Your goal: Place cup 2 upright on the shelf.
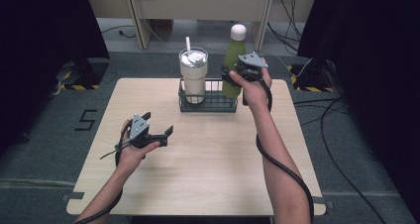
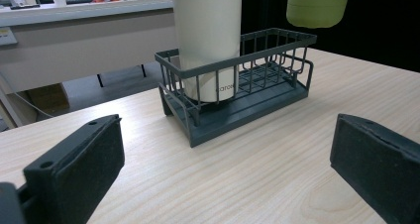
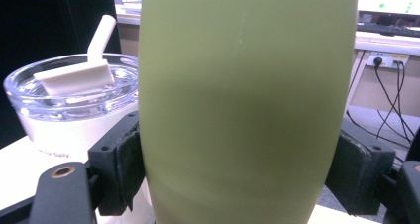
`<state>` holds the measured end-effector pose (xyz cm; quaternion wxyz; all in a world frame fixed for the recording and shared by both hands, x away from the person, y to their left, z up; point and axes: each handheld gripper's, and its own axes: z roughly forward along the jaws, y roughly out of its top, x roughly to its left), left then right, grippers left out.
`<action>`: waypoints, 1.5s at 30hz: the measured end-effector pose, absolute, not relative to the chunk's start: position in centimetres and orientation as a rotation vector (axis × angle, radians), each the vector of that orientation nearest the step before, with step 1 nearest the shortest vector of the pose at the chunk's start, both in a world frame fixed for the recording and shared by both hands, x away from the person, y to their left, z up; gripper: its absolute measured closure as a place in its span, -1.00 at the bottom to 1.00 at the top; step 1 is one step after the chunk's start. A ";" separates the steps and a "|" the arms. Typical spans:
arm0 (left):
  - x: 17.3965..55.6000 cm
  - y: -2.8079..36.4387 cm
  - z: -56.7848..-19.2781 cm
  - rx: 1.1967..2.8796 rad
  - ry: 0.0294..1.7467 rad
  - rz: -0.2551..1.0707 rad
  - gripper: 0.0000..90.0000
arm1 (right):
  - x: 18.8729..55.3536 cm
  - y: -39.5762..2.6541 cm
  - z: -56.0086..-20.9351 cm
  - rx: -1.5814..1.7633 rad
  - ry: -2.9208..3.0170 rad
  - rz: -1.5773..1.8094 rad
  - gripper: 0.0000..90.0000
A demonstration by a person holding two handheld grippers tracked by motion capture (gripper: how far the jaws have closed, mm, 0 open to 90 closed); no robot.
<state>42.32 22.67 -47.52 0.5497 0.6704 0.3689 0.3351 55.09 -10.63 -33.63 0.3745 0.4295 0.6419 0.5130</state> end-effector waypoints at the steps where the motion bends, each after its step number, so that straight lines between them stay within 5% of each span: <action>1: 42.3 22.7 -47.5 1.587 0.874 0.794 -1.00 | 55.2 -10.6 -33.6 1.100 1.644 1.310 -0.53; 45: 42.4 22.9 -47.6 1.585 0.878 0.790 -1.00 | 58.8 -8.7 -34.2 1.155 1.647 1.295 -0.53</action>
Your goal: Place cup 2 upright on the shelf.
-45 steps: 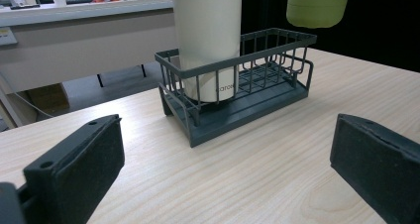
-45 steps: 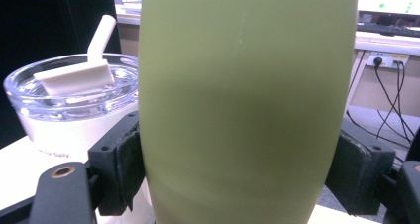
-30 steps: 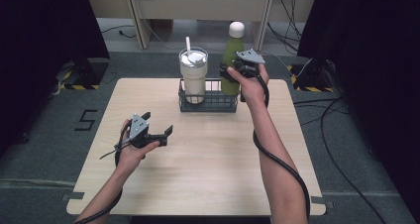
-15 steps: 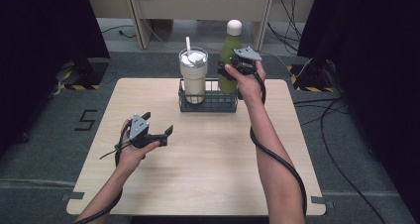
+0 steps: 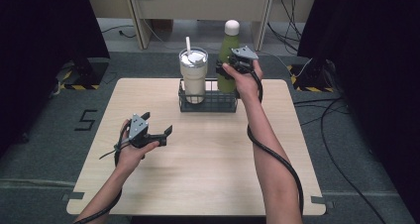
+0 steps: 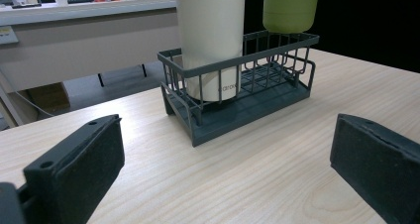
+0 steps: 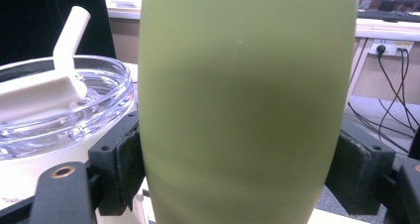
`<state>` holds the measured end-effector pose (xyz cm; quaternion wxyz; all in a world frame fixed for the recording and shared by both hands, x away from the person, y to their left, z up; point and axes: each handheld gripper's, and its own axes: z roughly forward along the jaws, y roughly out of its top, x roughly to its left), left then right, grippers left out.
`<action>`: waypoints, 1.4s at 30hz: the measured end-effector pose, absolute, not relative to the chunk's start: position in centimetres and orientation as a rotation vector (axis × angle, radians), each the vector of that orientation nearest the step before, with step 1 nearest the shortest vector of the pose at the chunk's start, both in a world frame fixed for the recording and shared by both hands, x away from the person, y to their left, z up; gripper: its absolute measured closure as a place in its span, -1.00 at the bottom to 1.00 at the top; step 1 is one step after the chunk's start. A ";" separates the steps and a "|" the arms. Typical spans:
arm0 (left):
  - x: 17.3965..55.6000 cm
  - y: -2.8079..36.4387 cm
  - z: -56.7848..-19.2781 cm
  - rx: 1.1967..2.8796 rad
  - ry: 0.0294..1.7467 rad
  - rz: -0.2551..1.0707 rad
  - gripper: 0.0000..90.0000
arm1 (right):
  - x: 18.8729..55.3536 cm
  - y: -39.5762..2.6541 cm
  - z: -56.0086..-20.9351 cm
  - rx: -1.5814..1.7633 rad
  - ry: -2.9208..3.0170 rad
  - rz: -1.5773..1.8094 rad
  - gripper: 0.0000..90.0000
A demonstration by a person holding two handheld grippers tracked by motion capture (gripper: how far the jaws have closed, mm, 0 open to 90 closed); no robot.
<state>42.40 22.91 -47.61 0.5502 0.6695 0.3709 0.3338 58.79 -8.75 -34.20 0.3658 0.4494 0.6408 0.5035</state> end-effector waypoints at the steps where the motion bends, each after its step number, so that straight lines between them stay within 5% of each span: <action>1: 42.4 22.9 -47.6 1.584 0.878 0.788 -1.00 | 58.9 -8.7 -34.3 1.158 1.647 1.294 -0.53; 42: 42.4 22.9 -47.8 1.590 0.881 0.784 -1.00 | 60.8 -8.4 -38.0 1.240 1.673 1.236 -0.53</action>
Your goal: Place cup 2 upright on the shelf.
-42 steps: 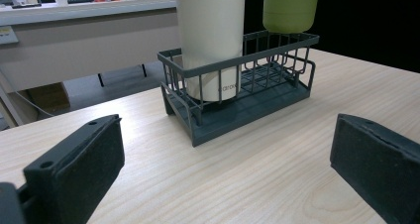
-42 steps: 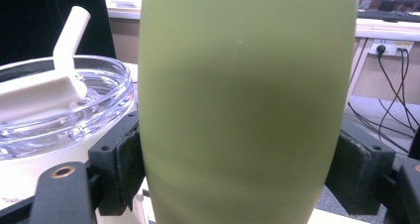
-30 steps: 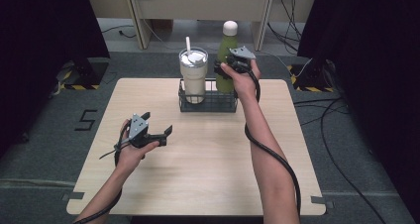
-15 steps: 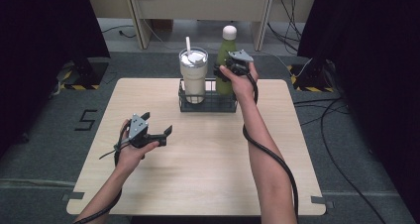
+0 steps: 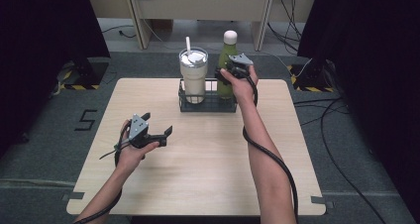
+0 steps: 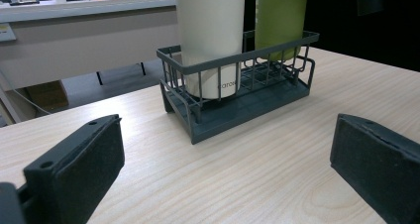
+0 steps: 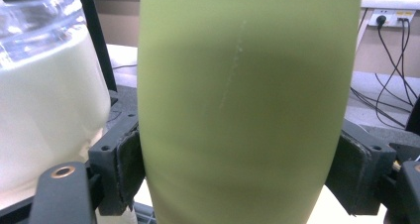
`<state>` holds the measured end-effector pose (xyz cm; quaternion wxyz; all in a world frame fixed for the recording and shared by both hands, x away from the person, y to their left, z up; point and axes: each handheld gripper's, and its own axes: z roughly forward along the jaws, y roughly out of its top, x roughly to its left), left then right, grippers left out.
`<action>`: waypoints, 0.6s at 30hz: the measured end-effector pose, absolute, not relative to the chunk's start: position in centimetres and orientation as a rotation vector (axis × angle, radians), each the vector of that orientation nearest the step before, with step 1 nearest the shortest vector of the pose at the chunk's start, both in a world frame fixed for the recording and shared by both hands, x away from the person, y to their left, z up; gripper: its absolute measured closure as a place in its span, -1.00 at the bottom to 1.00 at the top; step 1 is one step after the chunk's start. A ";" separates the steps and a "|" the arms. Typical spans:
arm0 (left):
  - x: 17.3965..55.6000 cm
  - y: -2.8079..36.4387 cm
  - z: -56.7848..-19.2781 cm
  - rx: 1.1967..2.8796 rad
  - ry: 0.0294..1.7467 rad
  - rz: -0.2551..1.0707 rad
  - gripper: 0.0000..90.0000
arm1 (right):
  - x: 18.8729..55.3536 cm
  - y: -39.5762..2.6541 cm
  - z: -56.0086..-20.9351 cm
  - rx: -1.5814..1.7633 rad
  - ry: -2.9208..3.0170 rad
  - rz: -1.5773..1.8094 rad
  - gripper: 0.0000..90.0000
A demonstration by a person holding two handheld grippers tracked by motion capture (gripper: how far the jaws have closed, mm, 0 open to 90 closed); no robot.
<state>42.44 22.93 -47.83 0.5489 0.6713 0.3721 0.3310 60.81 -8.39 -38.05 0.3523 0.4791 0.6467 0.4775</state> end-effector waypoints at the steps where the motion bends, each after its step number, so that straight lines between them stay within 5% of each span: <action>1: 42.4 22.9 -47.8 1.590 0.881 0.783 -1.00 | 60.9 -8.4 -38.2 1.242 1.675 1.231 -0.53; 18: 42.5 22.9 -48.0 1.594 0.885 0.780 -1.00 | 61.0 -8.5 -38.9 1.233 1.689 1.210 -0.53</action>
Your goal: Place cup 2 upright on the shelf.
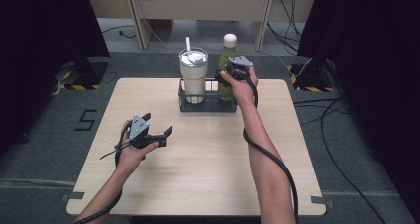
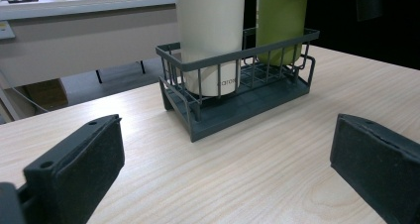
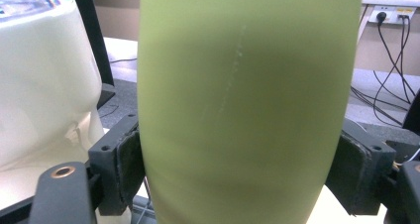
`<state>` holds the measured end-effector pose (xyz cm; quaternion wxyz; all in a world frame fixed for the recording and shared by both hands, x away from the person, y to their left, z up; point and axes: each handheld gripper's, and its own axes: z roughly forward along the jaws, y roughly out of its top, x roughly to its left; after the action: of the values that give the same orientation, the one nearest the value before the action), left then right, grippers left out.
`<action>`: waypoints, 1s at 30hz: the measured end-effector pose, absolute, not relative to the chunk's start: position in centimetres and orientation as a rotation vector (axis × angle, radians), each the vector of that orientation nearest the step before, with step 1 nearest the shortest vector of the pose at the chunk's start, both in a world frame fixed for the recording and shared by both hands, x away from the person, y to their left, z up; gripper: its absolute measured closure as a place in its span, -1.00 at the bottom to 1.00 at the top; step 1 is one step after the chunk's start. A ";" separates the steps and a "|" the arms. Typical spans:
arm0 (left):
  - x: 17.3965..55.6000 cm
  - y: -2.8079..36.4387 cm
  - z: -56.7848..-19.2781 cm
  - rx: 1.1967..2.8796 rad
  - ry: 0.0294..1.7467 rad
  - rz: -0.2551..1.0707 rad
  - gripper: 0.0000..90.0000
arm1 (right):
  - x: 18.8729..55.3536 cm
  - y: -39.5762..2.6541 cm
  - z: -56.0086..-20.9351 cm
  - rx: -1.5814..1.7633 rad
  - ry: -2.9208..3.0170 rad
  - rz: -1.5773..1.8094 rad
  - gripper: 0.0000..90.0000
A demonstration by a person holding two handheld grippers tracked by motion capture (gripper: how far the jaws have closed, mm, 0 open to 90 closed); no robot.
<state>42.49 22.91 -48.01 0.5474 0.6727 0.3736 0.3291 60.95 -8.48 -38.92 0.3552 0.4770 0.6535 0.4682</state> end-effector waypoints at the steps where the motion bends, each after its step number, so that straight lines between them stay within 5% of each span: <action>1: 42.5 22.9 -48.0 1.594 0.885 0.780 -1.00 | 61.0 -8.5 -39.0 1.231 1.689 1.209 -0.53; 30: 42.5 22.8 -48.2 1.598 0.889 0.771 -1.00 | 60.6 -8.4 -39.4 1.207 1.687 1.211 -0.70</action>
<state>42.50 22.82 -48.21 0.5468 0.6742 0.3749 0.3255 60.58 -8.42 -39.36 0.3613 0.4685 0.6549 0.4702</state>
